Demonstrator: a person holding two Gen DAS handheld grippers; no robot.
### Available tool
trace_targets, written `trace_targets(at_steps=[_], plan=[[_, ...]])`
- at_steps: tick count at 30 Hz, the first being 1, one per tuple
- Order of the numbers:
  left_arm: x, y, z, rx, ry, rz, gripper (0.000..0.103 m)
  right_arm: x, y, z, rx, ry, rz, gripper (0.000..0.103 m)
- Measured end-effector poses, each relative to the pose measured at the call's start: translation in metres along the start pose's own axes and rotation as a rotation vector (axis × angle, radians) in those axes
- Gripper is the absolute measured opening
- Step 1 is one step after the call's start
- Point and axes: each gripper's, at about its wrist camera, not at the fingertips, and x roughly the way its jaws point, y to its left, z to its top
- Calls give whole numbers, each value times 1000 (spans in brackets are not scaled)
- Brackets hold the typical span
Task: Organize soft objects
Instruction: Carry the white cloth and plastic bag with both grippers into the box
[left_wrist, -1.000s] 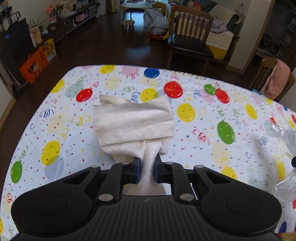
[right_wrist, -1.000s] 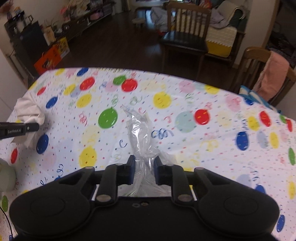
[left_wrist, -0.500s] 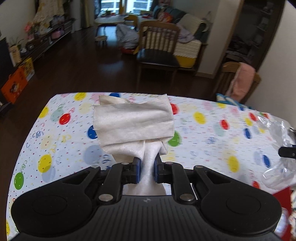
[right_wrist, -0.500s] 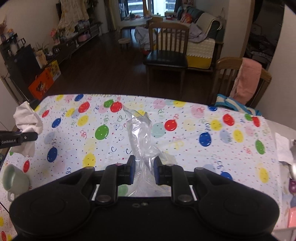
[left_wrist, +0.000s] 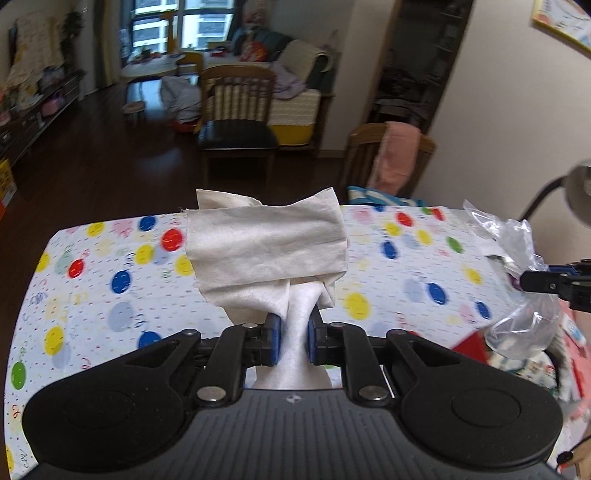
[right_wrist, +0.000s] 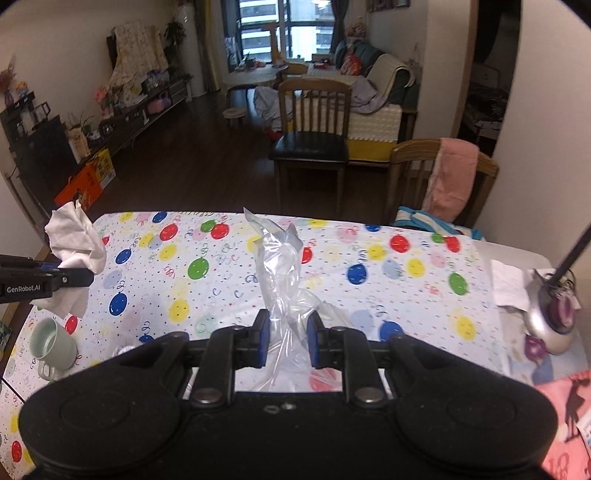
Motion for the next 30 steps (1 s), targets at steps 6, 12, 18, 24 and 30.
trace_targets(at_steps=[6, 12, 18, 24, 30], plan=[[-22, -48, -3, 67, -11, -79, 14, -38, -31, -18, 44, -33, -29, 19], [-33, -94, -8, 120, -20, -142, 14, -68, -67, -39, 83, -49, -70, 19], [-29, -137, -16, 171, 0, -181, 14, -84, -104, -65, 128, -49, -101, 19], [-15, -185, -30, 215, 43, -227, 14, -88, -140, -92, 172, -17, -118, 19], [8, -234, -49, 238, 108, -277, 14, -85, -172, -119, 199, 31, -132, 20]])
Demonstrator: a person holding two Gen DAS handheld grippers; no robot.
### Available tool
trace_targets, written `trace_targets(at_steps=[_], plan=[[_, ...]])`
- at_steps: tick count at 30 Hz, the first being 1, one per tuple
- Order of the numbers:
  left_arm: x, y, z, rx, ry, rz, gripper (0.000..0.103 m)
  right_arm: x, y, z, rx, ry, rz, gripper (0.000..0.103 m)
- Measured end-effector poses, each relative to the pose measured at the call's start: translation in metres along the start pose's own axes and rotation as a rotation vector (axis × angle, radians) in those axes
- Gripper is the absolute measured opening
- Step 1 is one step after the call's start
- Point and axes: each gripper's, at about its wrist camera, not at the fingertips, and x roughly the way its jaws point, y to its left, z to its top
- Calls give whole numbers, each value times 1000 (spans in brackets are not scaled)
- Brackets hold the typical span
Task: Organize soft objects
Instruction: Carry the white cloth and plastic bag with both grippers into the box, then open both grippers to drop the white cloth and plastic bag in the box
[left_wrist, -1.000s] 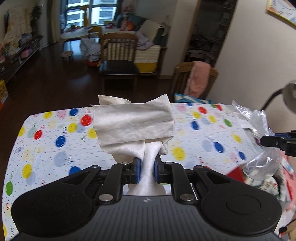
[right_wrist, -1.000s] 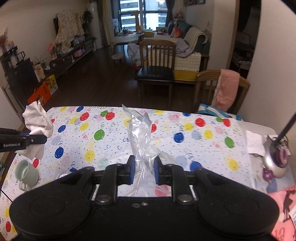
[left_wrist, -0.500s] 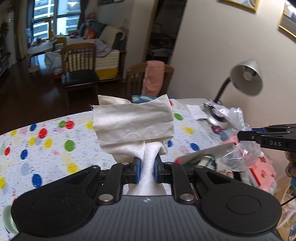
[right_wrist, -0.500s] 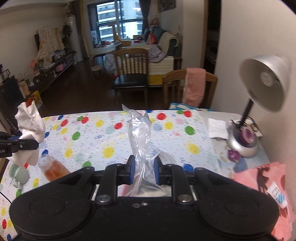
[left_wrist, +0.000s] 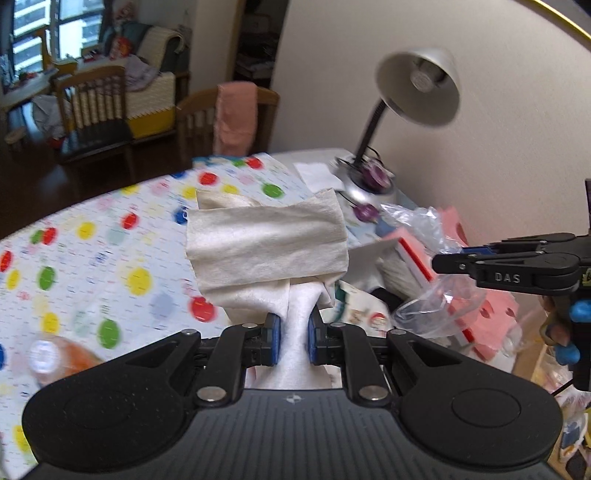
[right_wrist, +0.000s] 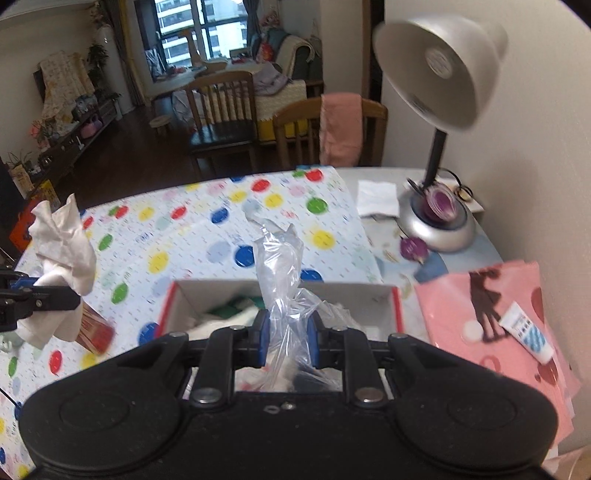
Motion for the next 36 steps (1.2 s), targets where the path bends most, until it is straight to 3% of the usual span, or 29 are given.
trace_targets(at_steps=[10, 20, 36], plan=[[68, -39, -11, 5, 124, -25, 14, 24, -40, -23, 29, 77, 9, 20], [115, -51, -28, -20, 213, -23, 14, 45, -29, -41, -9, 128, 90, 21], [151, -44, -51, -44, 288, 0, 13, 81, -23, -53, -69, 139, 58, 27]])
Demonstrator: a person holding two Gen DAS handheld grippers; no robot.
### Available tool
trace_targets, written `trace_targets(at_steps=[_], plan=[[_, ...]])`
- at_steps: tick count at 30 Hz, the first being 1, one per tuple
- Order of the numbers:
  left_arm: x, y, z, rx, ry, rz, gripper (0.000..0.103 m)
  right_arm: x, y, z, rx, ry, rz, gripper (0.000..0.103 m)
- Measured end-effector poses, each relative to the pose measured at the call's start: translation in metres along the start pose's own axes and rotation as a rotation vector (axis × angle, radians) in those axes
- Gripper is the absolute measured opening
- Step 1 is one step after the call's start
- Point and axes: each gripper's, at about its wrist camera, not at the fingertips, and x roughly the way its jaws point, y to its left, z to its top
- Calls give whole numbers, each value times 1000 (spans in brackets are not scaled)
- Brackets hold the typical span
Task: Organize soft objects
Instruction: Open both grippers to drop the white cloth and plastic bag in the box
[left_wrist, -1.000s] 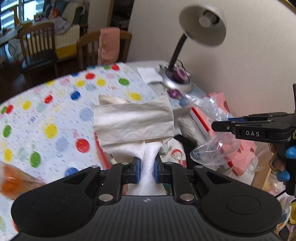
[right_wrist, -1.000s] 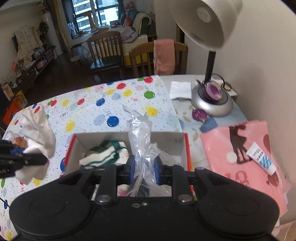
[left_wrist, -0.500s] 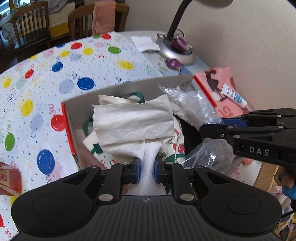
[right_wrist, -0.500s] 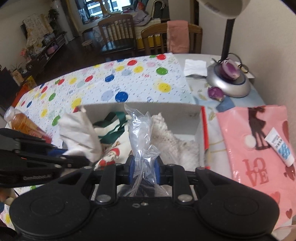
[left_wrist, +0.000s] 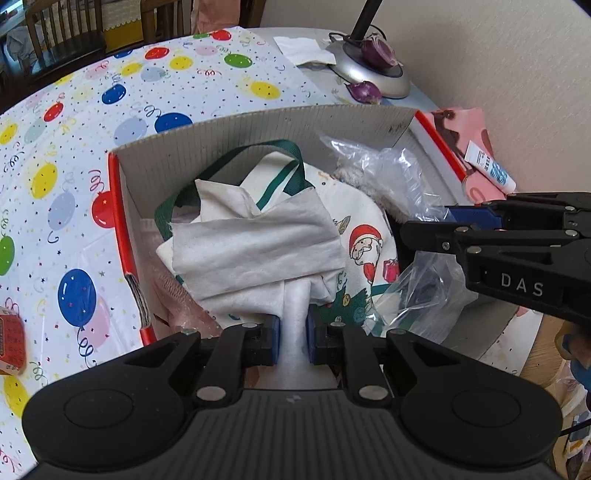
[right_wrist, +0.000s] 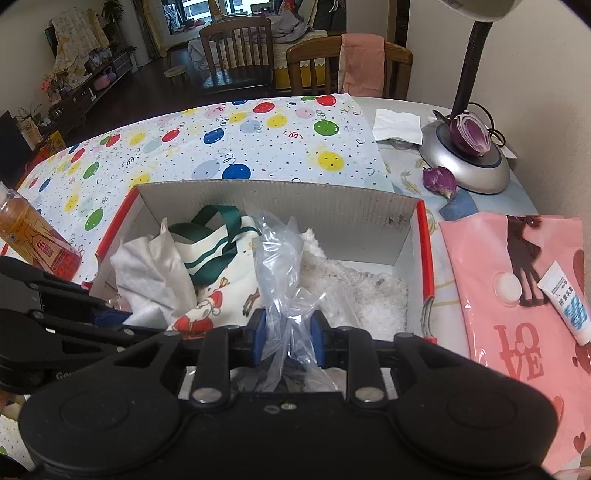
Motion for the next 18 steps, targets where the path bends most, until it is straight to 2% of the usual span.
trace_targets(at_steps=[7, 18], plan=[[-4, 0, -1, -6, -18, -3, 14, 1, 1, -1, 4, 5, 8, 33], [-26, -2, -7, 24, -70, -13, 18, -26, 8, -4, 8, -59, 8, 50]])
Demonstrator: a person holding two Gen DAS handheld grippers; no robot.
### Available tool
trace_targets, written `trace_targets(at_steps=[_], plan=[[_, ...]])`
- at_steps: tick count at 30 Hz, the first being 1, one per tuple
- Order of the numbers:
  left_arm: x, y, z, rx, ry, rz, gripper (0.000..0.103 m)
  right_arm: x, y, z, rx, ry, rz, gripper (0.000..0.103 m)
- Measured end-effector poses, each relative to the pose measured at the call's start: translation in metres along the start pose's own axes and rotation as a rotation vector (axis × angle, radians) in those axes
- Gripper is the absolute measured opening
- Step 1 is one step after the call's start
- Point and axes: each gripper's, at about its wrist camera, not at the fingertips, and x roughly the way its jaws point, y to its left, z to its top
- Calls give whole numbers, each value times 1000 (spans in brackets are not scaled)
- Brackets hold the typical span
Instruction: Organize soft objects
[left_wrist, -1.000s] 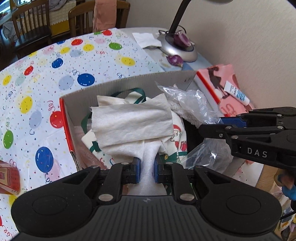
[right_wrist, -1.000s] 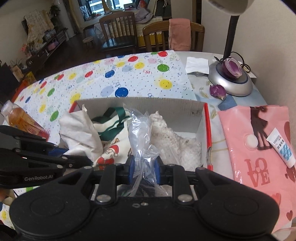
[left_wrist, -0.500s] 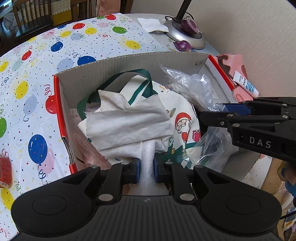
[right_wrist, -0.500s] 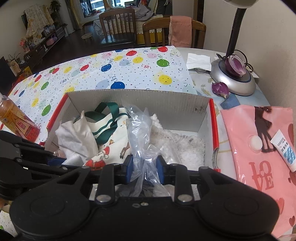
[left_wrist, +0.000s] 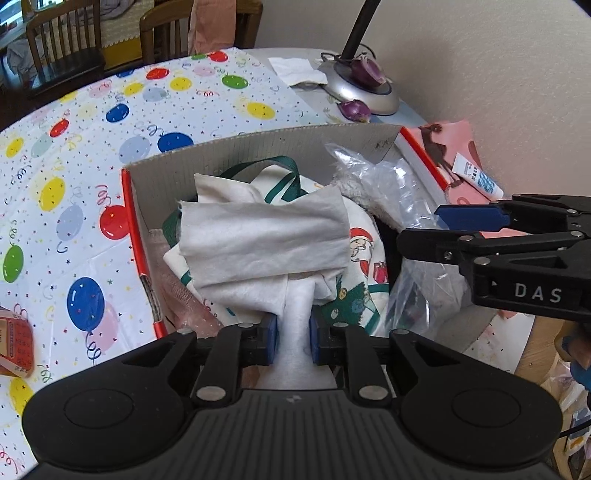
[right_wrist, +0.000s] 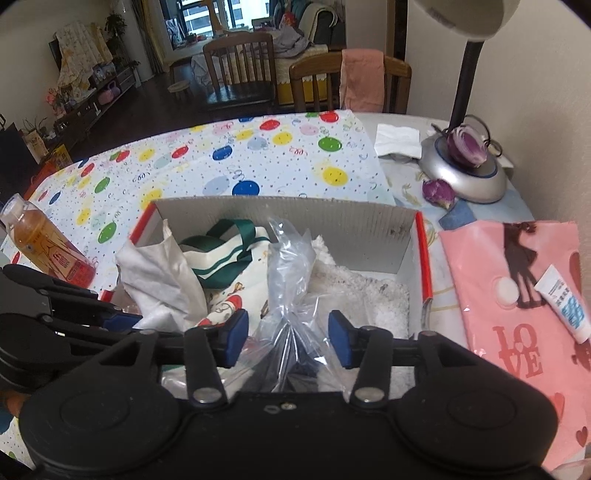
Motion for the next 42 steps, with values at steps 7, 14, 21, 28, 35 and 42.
trace_targets(at_steps=[7, 14, 21, 28, 35, 42], plan=[[-29, 3, -9, 24, -77, -15, 71, -26, 10, -4, 15, -52, -26, 59], [-73, 9, -22, 68, -180, -34, 71, -59, 23, -12, 39, -127, -46, 67], [-118, 16, -41, 117, -287, -54, 72, -92, 48, -24, 77, -225, -63, 78], [-164, 27, -64, 139, -402, -60, 75, -122, 74, -43, 133, -343, -76, 86], [-199, 33, -87, 170, -501, -67, 84, -147, 107, -65, 105, -472, -126, 94], [-219, 34, -111, 205, -563, -77, 85, -160, 133, -88, 132, -601, -168, 103]])
